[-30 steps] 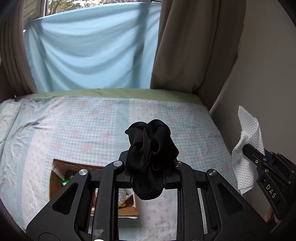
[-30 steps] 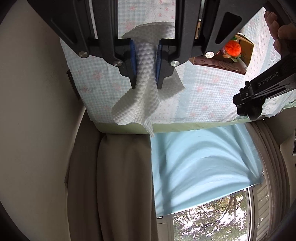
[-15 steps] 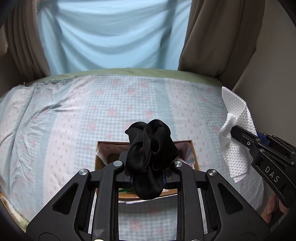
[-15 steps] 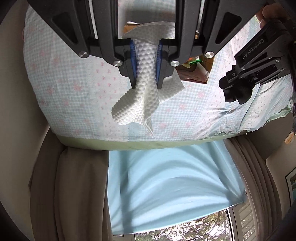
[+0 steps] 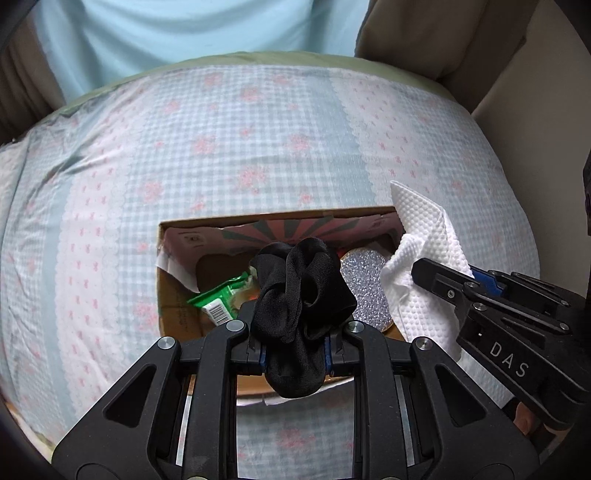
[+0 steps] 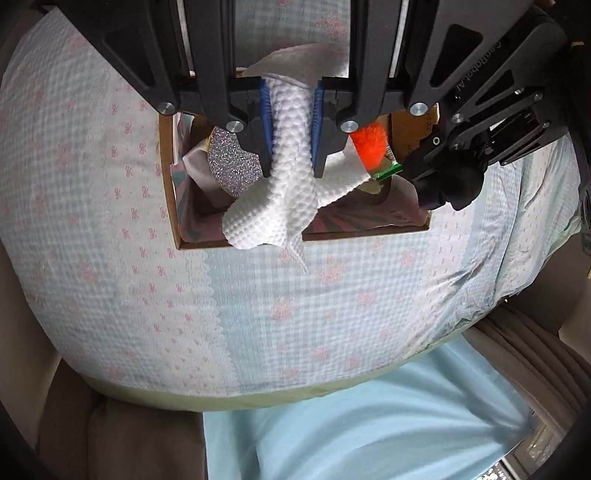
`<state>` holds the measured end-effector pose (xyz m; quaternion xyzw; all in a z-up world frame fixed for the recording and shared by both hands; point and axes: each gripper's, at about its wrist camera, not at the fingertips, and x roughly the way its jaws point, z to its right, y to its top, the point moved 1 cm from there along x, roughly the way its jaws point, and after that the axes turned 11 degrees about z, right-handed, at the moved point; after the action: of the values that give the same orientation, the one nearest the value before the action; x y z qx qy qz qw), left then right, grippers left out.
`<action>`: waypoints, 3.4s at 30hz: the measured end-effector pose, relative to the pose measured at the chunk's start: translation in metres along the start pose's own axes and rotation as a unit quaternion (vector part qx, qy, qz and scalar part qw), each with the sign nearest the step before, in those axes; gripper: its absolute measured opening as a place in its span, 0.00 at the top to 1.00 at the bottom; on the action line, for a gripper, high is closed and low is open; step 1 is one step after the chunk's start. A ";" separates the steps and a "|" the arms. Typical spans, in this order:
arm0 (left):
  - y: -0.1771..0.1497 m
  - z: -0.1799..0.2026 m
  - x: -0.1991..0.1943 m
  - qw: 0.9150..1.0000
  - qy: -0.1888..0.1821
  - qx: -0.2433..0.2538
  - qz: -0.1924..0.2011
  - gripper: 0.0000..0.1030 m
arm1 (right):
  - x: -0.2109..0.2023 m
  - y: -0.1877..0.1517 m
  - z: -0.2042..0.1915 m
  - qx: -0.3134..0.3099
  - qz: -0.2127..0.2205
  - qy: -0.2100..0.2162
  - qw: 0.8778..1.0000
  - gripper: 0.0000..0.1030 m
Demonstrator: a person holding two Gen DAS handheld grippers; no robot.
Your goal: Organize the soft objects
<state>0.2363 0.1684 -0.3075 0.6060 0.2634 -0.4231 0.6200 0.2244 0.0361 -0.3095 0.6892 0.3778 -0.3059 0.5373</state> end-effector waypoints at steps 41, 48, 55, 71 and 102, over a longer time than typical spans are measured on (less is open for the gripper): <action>0.013 0.015 -0.100 0.999 0.004 -0.016 0.047 0.00 | -0.071 -0.020 0.027 -0.051 0.014 0.005 0.999 0.00; 0.015 0.062 -0.219 0.989 -0.001 -0.031 0.141 0.00 | -0.200 0.008 0.042 -0.062 0.100 -0.007 0.993 0.00; 0.002 0.104 -0.306 0.971 0.019 -0.027 0.238 0.00 | -0.301 0.017 0.061 -0.069 0.182 -0.028 0.981 0.00; -0.024 0.144 -0.333 0.959 0.052 -0.006 0.280 0.00 | -0.353 -0.009 0.080 -0.080 0.251 -0.053 0.963 0.00; -0.023 0.149 -0.336 0.957 0.063 0.009 0.283 0.00 | -0.358 -0.008 0.088 -0.073 0.261 -0.065 0.960 0.00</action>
<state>0.0206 0.0940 -0.0186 0.6868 0.1158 -0.1933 0.6911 0.0273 -0.1172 -0.0385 0.7011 0.1705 -0.1713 0.6708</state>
